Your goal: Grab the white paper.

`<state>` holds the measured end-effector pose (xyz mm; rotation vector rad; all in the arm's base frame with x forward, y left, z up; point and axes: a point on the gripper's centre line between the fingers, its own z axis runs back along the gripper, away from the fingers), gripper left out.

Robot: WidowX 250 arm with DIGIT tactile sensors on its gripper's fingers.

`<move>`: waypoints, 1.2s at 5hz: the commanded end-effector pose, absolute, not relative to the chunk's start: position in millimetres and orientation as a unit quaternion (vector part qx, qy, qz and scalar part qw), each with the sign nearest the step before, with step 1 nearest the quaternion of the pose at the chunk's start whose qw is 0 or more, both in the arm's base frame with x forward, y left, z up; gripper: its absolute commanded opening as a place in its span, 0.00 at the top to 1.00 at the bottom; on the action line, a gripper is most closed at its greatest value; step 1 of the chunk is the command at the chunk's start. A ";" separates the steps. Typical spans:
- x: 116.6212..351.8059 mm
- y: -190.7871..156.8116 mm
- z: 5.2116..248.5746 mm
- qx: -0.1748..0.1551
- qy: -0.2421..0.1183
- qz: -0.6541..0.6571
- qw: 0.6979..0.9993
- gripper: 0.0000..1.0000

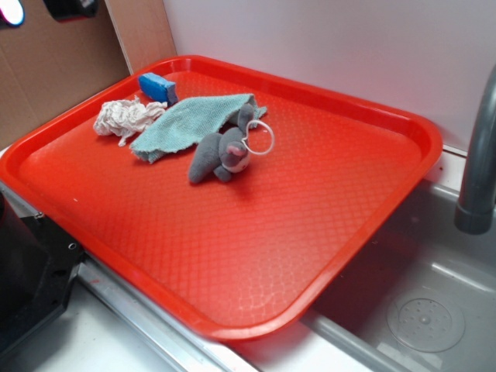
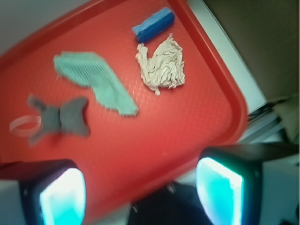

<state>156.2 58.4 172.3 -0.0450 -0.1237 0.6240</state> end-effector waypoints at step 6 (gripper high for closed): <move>227.1 127.6 25.2 0.051 -0.144 0.444 0.883 0.13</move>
